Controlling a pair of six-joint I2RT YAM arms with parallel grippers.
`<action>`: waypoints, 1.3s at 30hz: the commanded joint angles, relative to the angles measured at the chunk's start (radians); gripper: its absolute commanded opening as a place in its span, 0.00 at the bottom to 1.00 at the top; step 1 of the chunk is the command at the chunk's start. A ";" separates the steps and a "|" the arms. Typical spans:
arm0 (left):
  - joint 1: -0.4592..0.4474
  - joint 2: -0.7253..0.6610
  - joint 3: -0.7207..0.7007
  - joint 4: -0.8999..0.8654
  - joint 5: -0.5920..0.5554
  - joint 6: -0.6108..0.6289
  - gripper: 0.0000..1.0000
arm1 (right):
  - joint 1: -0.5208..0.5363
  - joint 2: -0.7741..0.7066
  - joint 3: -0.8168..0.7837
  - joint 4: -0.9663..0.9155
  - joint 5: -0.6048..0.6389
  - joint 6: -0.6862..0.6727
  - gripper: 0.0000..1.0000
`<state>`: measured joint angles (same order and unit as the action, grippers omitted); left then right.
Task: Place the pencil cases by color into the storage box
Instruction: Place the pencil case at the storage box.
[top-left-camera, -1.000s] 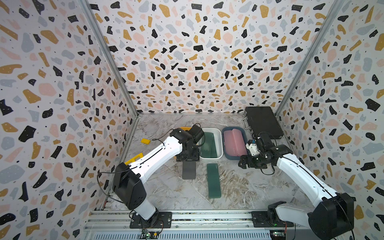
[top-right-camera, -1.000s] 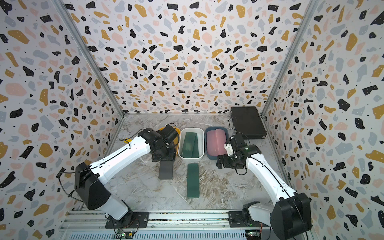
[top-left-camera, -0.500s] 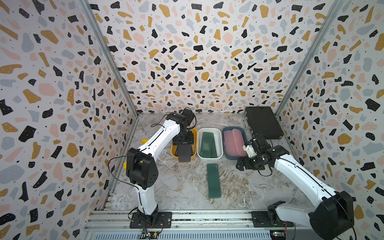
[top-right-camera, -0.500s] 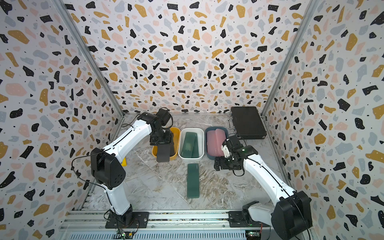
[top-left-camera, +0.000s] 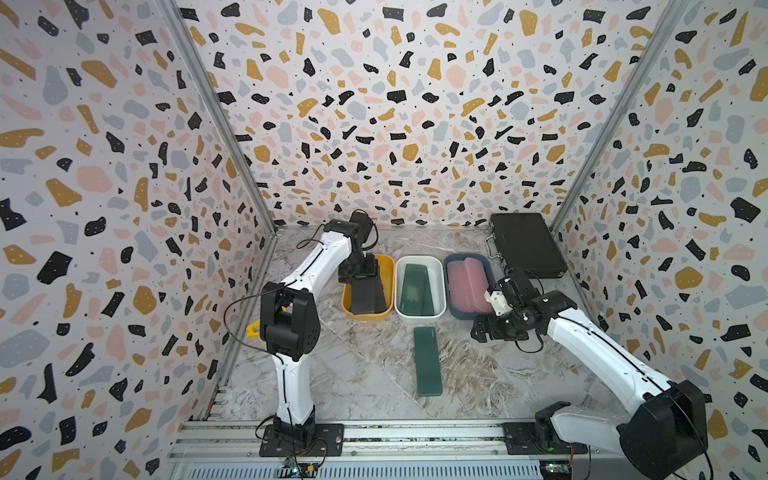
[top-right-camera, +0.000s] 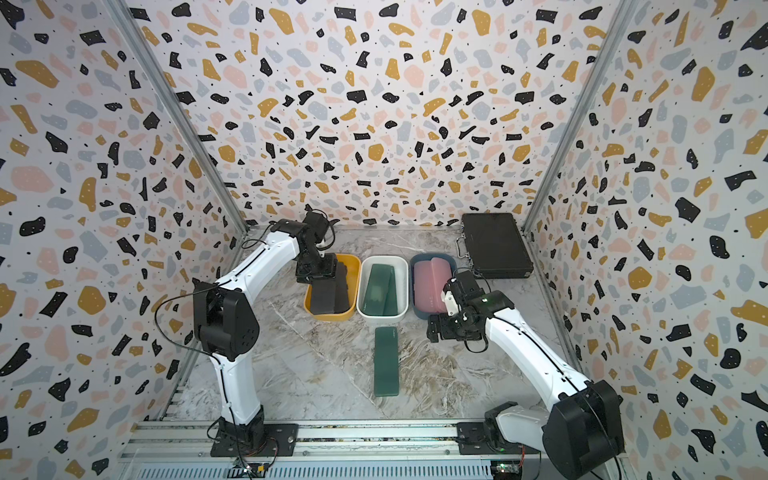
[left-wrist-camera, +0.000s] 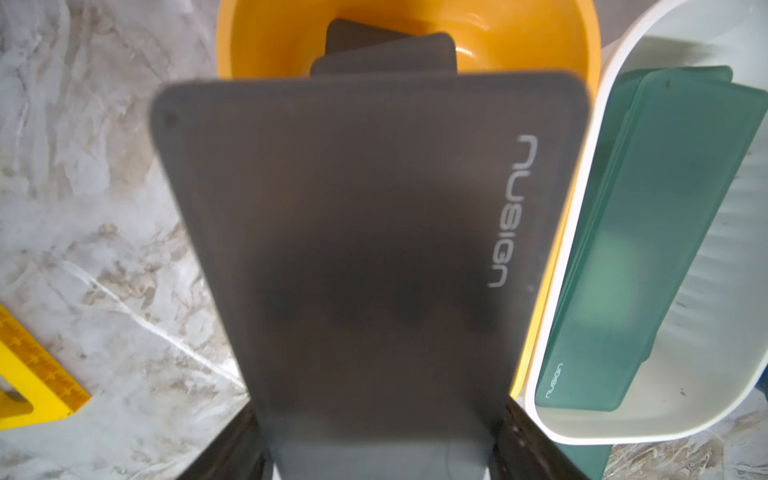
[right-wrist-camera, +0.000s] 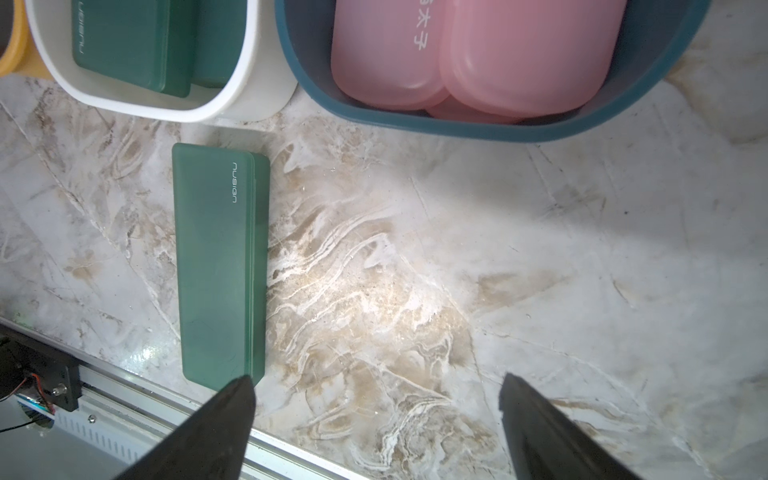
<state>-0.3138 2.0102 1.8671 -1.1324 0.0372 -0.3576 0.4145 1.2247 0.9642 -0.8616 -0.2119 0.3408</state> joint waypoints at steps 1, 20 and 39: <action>0.013 0.025 0.060 0.015 0.022 0.037 0.59 | 0.007 -0.008 0.008 -0.022 0.016 0.009 0.97; 0.044 0.118 0.065 0.010 -0.003 0.062 0.60 | 0.009 -0.024 0.001 -0.033 0.023 0.010 0.97; 0.049 0.162 0.018 0.037 -0.016 0.074 0.67 | 0.009 -0.036 -0.013 -0.034 0.029 0.014 0.97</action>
<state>-0.2699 2.1567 1.9053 -1.0916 0.0399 -0.2985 0.4175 1.2156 0.9524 -0.8639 -0.1905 0.3477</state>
